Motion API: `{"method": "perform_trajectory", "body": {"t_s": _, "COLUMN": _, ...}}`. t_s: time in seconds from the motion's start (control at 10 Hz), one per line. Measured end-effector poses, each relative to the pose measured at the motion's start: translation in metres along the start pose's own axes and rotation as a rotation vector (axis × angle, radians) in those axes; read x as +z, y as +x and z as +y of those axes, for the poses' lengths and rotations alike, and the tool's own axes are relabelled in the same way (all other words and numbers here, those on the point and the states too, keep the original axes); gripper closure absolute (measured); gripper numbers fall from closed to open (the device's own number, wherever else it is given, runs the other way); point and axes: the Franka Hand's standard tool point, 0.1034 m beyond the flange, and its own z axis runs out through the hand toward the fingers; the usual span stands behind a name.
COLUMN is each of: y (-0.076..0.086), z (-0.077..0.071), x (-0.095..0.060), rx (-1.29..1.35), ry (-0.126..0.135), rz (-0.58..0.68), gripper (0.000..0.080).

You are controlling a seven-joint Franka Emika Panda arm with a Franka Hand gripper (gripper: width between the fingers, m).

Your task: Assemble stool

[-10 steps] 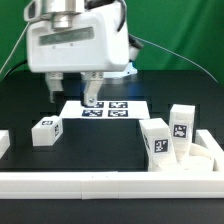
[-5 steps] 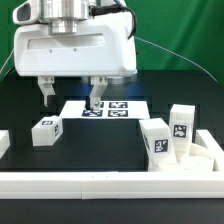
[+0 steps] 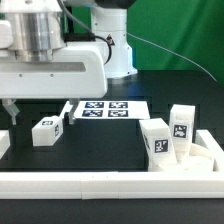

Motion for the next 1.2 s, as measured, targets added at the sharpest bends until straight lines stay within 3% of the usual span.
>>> {"method": "perform_trajectory", "body": {"t_s": 0.3, "y": -0.003, "z": -0.002, "x": -0.001, "rx": -0.009, "ry": 0.006, "rz": -0.042, "gripper": 0.0150}}
{"method": "perform_trajectory", "body": {"t_s": 0.4, "y": -0.007, "z": -0.005, "x": 0.001, "rx": -0.008, "ry": 0.021, "rz": -0.108, "gripper": 0.0150}}
{"method": "perform_trajectory", "body": {"t_s": 0.5, "y": -0.018, "z": -0.001, "x": 0.009, "rx": -0.006, "ry": 0.056, "rz": -0.234, "gripper": 0.0150}}
{"method": "perform_trajectory", "body": {"t_s": 0.8, "y": -0.017, "z": 0.008, "x": 0.011, "rx": 0.002, "ry": 0.040, "rz": -0.540, "gripper": 0.0150}}
{"method": "perform_trajectory", "body": {"t_s": 1.2, "y": -0.027, "z": 0.010, "x": 0.016, "rx": 0.013, "ry": 0.033, "rz": -0.776, "gripper": 0.0150}}
